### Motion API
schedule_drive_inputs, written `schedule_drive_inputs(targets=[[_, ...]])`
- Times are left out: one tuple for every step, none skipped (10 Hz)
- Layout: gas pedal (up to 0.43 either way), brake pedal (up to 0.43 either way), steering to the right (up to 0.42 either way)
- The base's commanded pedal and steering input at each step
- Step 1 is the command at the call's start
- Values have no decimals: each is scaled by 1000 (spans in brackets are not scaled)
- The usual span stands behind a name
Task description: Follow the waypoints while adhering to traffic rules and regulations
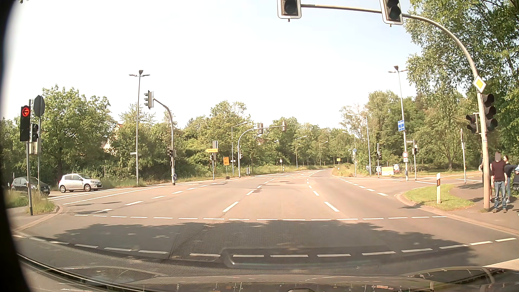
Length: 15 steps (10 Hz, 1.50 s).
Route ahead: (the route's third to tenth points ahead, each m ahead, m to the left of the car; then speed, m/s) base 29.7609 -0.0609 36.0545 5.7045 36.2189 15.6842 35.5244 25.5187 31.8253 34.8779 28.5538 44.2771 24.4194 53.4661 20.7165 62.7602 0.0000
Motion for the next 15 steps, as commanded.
schedule_drive_inputs(targets=[[0, 232, -3], [0, 232, -3], [0, 232, -3], [0, 232, -3], [0, 238, -3], [0, 232, -3], [0, 232, -3], [0, 232, -3], [0, 232, -3], [0, 238, -3], [0, 232, -3], [0, 232, -3], [0, 232, -3], [0, 238, -3], [0, 232, -3]])
